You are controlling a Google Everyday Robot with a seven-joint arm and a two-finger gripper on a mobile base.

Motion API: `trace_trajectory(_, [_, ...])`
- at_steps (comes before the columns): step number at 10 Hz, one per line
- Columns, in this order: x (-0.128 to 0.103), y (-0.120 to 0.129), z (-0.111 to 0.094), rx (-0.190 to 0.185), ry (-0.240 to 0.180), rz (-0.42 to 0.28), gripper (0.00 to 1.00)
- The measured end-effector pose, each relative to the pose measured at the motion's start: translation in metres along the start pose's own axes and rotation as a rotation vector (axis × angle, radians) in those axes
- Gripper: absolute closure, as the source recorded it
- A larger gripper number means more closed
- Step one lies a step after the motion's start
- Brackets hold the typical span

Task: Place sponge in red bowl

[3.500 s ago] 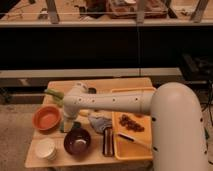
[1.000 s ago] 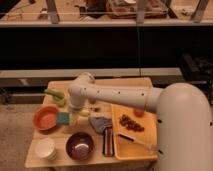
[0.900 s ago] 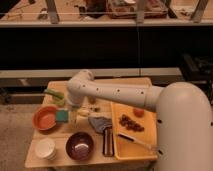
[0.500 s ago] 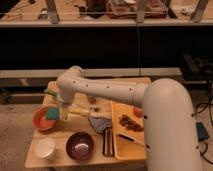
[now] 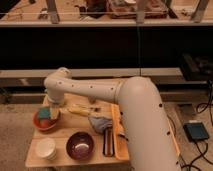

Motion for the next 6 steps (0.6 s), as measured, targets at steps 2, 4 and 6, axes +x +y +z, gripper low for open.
trace_trajectory(2, [-0.0043,-0.0048,0.0030,0.000,0.004,0.024,0.39])
trace_trajectory(4, [-0.0037,-0.0049,0.0047,-0.001,0.006,0.042,0.22])
trace_trajectory(6, [-0.0043,-0.0042,0.0055,0.000,-0.005,0.057,0.20])
